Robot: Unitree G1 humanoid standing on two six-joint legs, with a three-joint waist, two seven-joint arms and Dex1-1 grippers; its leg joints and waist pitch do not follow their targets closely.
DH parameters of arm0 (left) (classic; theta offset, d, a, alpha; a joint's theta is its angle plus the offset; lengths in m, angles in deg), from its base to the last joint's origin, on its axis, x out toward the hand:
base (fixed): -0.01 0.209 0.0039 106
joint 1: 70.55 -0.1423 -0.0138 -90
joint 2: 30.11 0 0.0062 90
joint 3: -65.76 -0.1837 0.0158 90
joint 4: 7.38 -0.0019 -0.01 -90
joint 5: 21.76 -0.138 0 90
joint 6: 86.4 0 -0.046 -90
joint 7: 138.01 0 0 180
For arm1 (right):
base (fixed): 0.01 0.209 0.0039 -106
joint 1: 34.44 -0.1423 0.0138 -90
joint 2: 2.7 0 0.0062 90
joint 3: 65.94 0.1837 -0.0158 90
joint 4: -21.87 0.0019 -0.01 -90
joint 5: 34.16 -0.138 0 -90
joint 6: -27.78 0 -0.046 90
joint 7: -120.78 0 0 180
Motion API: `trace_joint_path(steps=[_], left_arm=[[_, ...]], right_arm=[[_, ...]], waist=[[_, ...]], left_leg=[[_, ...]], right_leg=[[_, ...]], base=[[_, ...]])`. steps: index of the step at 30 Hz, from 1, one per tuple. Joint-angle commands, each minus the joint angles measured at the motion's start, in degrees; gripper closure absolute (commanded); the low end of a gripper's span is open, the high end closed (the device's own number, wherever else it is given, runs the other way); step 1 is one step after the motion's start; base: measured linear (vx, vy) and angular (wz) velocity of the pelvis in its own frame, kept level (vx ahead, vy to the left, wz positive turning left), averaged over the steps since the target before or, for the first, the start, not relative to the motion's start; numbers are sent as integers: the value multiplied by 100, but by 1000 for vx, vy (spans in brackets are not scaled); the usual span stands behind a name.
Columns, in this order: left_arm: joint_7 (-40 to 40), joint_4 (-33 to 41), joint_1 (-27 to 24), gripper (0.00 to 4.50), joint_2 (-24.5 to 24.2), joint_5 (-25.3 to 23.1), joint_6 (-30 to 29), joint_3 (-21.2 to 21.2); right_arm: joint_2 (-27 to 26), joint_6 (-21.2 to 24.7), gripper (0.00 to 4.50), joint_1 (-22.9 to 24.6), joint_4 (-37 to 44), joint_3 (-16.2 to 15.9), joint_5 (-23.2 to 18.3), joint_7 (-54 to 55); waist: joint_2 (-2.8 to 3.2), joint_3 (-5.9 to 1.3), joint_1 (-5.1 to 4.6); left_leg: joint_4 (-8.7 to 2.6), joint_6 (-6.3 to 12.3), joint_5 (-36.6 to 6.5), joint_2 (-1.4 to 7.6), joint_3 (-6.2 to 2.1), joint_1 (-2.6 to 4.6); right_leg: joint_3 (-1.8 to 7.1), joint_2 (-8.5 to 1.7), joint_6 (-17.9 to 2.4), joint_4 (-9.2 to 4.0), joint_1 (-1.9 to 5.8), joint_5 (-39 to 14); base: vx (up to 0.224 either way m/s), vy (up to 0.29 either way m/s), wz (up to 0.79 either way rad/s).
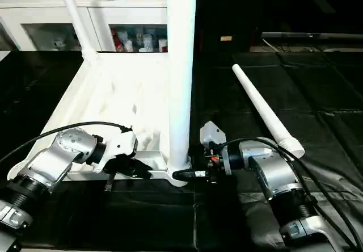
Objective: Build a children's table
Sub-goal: Rotate leg to tighten
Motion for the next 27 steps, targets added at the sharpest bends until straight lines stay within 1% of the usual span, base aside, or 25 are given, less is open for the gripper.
trace_joint_path(steps=[1,2,5,7,12,13,15,17,19,21,22,23,24,25,27], left_arm=[[293,117,-64,450,-17,-113,82,-275],[292,116,-64,450,-20,-112,81,-279],[283,115,-72,450,-30,-118,94,-287],[249,93,-72,450,-23,-129,103,-279],[194,72,-80,450,6,-115,76,-239],[190,67,-80,450,11,-112,67,-232],[187,55,-81,450,8,-115,69,-227],[181,45,-79,450,4,-113,70,-218],[173,33,-74,450,7,-116,73,-216],[159,6,-59,450,15,-120,79,-211],[150,-1,-52,450,22,-121,80,-208],[150,-1,-52,450,22,-121,80,-208],[146,0,-47,450,28,-120,74,-208],[136,4,-46,450,37,-121,71,-204],[132,8,-51,450,41,-120,73,-202]], right_arm=[[34,77,138,-66,45,-93,-17,-158],[32,89,138,-69,45,-93,-15,-166],[25,116,170,-73,42,-95,-16,-183],[19,124,175,-66,46,-106,-25,-199],[5,121,179,-30,75,-117,-20,-187],[2,121,179,-16,92,-119,-17,-183],[-20,43,179,13,122,-121,31,-99],[-58,270,179,11,147,-80,-93,-122],[-65,311,110,6,153,-63,-117,-116],[-75,316,110,-4,170,-41,-128,-95],[-80,323,98,-5,183,-35,-139,-92],[-80,323,98,-5,183,-35,-139,-92],[-89,260,82,-3,195,-27,-114,-47],[-128,62,70,8,200,-5,-48,70],[-161,-25,66,24,224,11,-28,122]], waist=[[-94,-387,-27],[-97,-385,-28],[-97,-382,-25],[-91,-382,-26],[-91,-392,-25],[-80,-391,-23],[-78,-392,-24],[-73,-395,-26],[-77,-397,-25],[-68,-396,-25],[-59,-396,-25],[-64,-396,-29],[-58,-395,-27],[-55,-396,-28],[-49,-396,-33]], left_leg=[[-368,385,-980,162,1,56],[-365,389,-984,159,4,55],[-369,364,-1033,160,-1,53],[-368,347,-1057,159,-2,55],[-361,357,-1000,157,-4,51],[-359,356,-1004,156,-3,54],[-359,348,-1014,154,-4,53],[-357,351,-1002,151,-5,52],[-355,352,-999,154,-5,52],[-355,338,-1024,154,-6,55],[-356,333,-1039,154,-6,58],[-356,327,-1058,155,-7,58],[-357,321,-1071,157,-8,59],[-357,304,-1089,158,-8,61],[-358,288,-1096,153,-11,56]], right_leg=[[262,-296,-1245,-280,295,-1320],[262,-293,-1248,-280,295,-1318],[259,-299,-1229,-286,298,-1398],[261,-299,-1215,-292,297,-1434],[257,-296,-1237,-274,306,-1329],[258,-295,-1243,-275,302,-1329],[257,-293,-1237,-276,306,-1336],[254,-289,-1250,-272,312,-1297],[253,-288,-1259,-269,311,-1272],[253,-290,-1258,-271,309,-1294],[252,-291,-1261,-273,308,-1304],[251,-288,-1258,-275,308,-1313],[253,-290,-1259,-275,306,-1319],[254,-290,-1259,-276,305,-1315],[252,-288,-1261,-269,307,-1287]], base=[[0,0,0],[0,0,0],[0,0,0],[0,0,0],[0,0,0],[0,0,0],[0,0,0],[0,0,0],[0,0,0],[0,0,0],[0,0,0],[0,0,0],[0,0,0],[0,0,0],[0,0,0]])
